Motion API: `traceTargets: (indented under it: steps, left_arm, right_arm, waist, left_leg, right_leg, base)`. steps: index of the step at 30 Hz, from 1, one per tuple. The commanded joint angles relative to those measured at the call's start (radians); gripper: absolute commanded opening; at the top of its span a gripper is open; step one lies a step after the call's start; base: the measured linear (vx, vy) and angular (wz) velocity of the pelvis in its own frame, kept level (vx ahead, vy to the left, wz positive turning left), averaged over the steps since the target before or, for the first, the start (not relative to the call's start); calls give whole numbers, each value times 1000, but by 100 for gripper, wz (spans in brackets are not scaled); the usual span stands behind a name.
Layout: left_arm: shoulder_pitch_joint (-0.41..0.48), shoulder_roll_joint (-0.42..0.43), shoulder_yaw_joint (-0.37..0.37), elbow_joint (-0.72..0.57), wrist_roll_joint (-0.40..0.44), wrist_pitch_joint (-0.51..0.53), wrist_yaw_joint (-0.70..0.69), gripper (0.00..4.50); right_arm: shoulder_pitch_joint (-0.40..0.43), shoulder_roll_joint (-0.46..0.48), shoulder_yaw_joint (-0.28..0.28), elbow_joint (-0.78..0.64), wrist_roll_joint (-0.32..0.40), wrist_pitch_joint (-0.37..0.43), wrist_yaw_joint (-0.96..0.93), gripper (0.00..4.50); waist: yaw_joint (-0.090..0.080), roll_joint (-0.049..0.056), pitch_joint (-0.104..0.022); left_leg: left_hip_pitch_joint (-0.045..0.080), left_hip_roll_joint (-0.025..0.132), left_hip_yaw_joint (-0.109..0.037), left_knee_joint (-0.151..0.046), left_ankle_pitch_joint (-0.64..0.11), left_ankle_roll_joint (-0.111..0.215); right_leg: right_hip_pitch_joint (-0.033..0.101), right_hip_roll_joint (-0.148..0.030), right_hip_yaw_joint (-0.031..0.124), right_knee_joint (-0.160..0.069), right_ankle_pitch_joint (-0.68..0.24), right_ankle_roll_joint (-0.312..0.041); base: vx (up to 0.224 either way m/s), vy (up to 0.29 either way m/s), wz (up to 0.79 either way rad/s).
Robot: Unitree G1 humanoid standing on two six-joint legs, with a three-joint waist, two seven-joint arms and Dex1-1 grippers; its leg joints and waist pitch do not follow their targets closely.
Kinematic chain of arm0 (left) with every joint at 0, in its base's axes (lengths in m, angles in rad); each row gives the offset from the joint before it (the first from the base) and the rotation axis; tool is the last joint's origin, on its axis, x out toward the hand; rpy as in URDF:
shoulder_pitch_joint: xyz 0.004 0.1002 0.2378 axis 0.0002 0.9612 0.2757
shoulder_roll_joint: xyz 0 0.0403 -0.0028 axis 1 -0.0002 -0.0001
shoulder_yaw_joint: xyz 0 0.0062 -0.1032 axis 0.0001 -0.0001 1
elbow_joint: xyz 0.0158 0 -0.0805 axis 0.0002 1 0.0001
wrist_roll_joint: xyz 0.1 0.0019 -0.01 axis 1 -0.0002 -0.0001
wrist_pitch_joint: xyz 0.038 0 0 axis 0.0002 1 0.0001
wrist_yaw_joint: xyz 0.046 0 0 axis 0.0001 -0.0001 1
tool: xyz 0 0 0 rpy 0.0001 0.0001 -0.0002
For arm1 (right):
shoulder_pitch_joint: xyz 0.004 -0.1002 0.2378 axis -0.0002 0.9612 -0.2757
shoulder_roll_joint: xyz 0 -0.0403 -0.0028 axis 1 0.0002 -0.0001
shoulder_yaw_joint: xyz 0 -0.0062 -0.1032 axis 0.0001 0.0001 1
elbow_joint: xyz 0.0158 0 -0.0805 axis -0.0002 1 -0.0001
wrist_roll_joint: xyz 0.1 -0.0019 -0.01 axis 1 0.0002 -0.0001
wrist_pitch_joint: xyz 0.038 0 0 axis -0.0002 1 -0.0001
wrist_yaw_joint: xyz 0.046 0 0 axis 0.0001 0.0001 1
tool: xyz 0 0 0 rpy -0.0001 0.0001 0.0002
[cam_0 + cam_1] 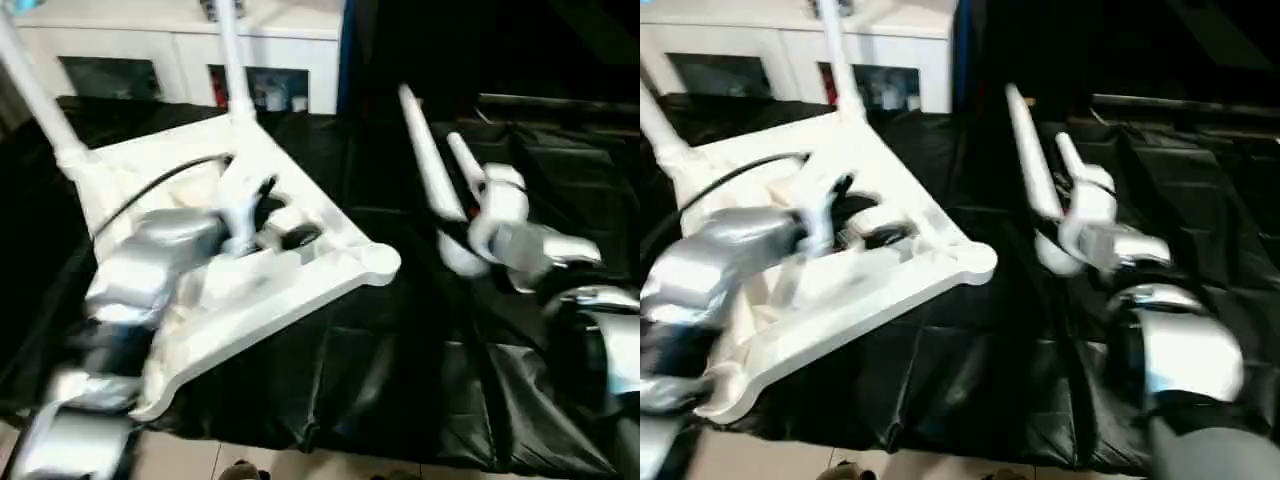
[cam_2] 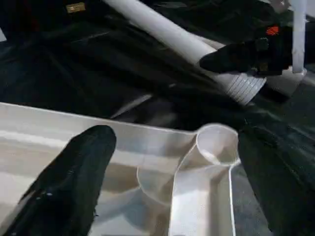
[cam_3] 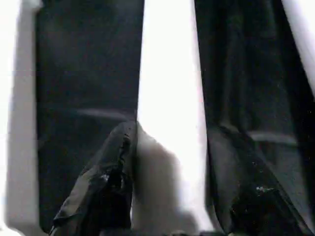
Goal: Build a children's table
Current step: Pick table leg
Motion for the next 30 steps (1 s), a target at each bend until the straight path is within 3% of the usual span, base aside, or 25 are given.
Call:
traceTargets:
  steps: [1,4,5,6,7,8,9,11,12,15,20,22,28,30]
  left_arm:
    - [-47,-55,56,69,-29,40,70,450]
    - [-93,-129,134,122,-94,69,123,450]
    - [-102,-144,151,132,-108,70,133,450]
    - [-127,-179,198,157,-147,82,153,450]
    - [-129,-181,200,158,-150,83,154,450]
    - [-147,-210,235,167,-188,97,164,450]
    - [-147,-210,235,167,-188,97,164,450]
    - [-154,-229,255,169,-218,107,173,450]
    - [-160,-240,270,176,-235,115,183,450]
    - [-168,-253,291,186,-252,120,192,450]
    - [-187,-270,331,210,-263,146,264,450]
    - [-188,-272,338,216,-261,146,286,450]
    - [-208,-272,398,232,-256,132,394,450]
    - [-212,-276,412,228,-273,127,384,450]
  right_arm:
    - [19,44,-23,-114,66,14,65,186]
    - [100,99,-7,-315,136,59,153,185]
    - [121,111,2,-364,150,74,172,185]
    - [191,137,38,-506,191,123,226,185]
    - [195,138,40,-514,194,126,229,185]
    - [261,156,78,-634,233,165,276,185]
    - [261,156,78,-634,233,165,276,185]
    - [314,164,114,-720,257,186,310,185]
    - [340,167,133,-767,271,198,323,185]
    - [372,172,155,-832,291,226,329,185]
    - [440,184,173,-1015,323,326,315,184]
    - [444,184,175,-1030,328,335,311,184]
    - [441,181,169,-1050,341,347,285,184]
    - [448,179,171,-1071,352,364,289,184]
  waist:
    - [-4,3,-86]
    - [-5,6,-90]
    - [-2,2,-90]
    - [-1,3,-90]
    - [2,1,-90]
    - [3,3,-86]
    - [5,2,-89]
    - [4,8,-84]
    - [2,6,-84]
    - [3,6,-82]
    - [1,-4,-82]
    - [1,-2,-81]
    - [1,-11,-81]
    - [5,-9,-82]
  left_leg:
    - [12,-2,12,-50,-114,63]
    - [9,3,5,-54,-106,79]
    - [11,5,5,-54,-94,94]
    - [12,3,6,-53,-90,98]
    - [12,5,5,-53,-90,104]
    - [13,4,6,-55,-101,107]
    - [15,6,4,-55,-103,103]
    - [17,6,5,-60,-142,79]
    - [17,5,4,-61,-154,67]
    - [18,6,2,-64,-148,58]
    - [13,5,1,-66,-131,54]
    - [13,6,1,-66,-125,56]
    - [12,3,3,-65,-111,53]
    - [12,5,3,-64,-95,57]
  right_leg:
    - [70,-36,32,-60,-16,-277]
    - [73,-42,28,-57,-12,-287]
    - [75,-41,30,-59,16,-290]
    - [75,-38,28,-59,19,-292]
    - [76,-41,29,-61,23,-287]
    - [75,-39,28,-68,3,-280]
    - [75,-43,29,-66,-5,-279]
    - [69,-43,29,-77,-78,-271]
    - [71,-42,29,-77,-98,-263]
    - [70,-42,29,-81,-120,-245]
    - [72,-43,31,-83,-137,-214]
    - [69,-44,31,-83,-134,-211]
    - [70,-45,32,-86,-148,-199]
    - [69,-46,33,-83,-134,-199]
  base:
    - [0,0,0]
    - [0,0,0]
    - [0,0,0]
    - [0,0,0]
    - [0,0,0]
    - [0,0,0]
    - [0,0,0]
    - [0,0,0]
    - [0,0,0]
    - [0,0,0]
    - [0,0,0]
    - [0,0,0]
    - [0,0,0]
    - [0,0,0]
